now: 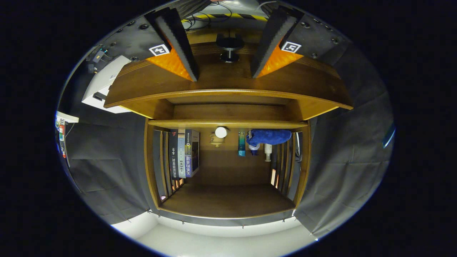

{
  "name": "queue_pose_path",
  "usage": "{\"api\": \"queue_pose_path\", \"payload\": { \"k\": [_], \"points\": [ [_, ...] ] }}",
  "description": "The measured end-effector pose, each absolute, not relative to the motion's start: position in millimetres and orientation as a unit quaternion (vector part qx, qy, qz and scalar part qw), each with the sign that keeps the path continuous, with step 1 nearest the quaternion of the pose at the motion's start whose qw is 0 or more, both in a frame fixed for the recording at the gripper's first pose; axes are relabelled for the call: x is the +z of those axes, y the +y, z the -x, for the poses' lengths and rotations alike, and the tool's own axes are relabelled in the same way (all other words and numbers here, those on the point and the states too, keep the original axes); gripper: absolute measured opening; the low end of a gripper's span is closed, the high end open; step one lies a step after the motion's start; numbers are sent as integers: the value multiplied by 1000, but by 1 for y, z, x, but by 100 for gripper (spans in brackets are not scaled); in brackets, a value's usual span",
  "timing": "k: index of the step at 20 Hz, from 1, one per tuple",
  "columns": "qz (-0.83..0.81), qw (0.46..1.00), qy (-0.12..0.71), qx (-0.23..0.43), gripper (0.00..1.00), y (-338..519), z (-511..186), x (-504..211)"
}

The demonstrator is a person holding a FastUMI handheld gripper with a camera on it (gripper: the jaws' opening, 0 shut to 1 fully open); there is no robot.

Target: Pull open the drawer, take out the items inside it, and place them on the countertop above the cabinet.

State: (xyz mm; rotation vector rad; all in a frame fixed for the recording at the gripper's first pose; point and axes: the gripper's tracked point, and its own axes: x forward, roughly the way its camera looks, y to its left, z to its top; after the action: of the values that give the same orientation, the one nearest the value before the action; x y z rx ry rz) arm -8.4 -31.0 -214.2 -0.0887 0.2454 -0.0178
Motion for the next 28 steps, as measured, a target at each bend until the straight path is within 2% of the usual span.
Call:
{"api": "queue_pose_path", "payload": {
  "k": [23,28],
  "points": [
    [34,990,137,-18,98,-28,-163,-227],
    [57,989,135,-21,97,-28,-168,-232]
  ]
}}
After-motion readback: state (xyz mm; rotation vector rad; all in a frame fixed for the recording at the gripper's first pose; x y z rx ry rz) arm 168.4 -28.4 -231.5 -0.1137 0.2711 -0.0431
